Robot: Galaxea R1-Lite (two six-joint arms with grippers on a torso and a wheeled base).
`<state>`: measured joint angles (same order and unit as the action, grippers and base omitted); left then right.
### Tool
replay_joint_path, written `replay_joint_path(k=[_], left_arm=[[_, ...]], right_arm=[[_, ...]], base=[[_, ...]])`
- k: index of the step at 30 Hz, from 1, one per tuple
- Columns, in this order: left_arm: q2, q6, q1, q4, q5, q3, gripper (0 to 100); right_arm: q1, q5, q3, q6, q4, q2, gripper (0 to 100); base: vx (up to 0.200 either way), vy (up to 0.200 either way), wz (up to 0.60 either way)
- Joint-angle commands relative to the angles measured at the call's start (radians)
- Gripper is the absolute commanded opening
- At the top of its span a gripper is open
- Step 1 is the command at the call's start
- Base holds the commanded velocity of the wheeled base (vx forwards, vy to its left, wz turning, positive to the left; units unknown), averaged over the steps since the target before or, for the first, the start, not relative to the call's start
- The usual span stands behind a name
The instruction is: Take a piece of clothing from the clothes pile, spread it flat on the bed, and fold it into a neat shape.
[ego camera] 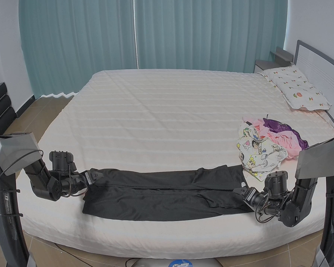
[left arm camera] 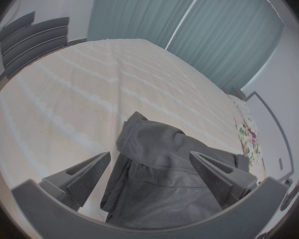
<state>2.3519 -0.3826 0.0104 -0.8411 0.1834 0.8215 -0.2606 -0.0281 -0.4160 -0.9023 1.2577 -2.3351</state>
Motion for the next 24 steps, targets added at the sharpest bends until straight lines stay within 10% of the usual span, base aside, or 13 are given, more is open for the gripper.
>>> replay_joint_path(k=[1,24], left_arm=[[0.073,0.045,-0.020,-0.001,0.002,0.048,100],[0.116,0.157,-0.012,0.053,-0.064,0.097,100]], right_arm=[[-0.003,-0.001,0.005,0.002,0.002,-0.004,100],[-0.009,-0.001,0.008,0.008,0.003,-0.013,100]], base=[[0.000,0.000,0.00],[0.000,0.000,0.00]])
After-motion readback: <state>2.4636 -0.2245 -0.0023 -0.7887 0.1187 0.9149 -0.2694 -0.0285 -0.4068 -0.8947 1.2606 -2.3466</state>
